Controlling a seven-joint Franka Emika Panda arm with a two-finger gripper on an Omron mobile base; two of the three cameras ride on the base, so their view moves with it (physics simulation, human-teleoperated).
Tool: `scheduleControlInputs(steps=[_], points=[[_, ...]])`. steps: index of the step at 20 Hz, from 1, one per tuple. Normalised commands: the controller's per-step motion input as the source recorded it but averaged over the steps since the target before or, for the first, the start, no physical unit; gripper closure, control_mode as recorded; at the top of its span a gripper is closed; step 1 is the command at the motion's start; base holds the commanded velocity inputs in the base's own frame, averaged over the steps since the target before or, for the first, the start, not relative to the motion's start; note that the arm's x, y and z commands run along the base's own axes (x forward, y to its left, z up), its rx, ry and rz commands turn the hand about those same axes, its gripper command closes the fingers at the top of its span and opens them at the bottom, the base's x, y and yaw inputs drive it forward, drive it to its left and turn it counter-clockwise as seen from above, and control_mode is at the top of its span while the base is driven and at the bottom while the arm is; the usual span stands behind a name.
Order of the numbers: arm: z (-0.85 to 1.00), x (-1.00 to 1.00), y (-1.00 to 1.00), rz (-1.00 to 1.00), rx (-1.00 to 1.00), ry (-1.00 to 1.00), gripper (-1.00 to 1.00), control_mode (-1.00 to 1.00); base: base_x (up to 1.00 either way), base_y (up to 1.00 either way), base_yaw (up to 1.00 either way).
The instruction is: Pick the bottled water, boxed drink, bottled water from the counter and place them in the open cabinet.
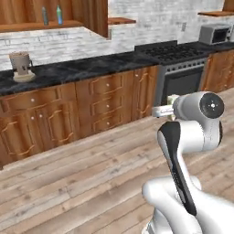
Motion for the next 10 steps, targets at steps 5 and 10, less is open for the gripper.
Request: scheduleControlInputs(steps=[5,10], points=[[0.0,0.0,0.0,0.0,0.0,0.0,1.0,1.0,0.18,0.06,1.0],[0.0,0.0,0.0,0.0,0.0,0.0,1.0,1.0,0.96,-0.18,0.52]])
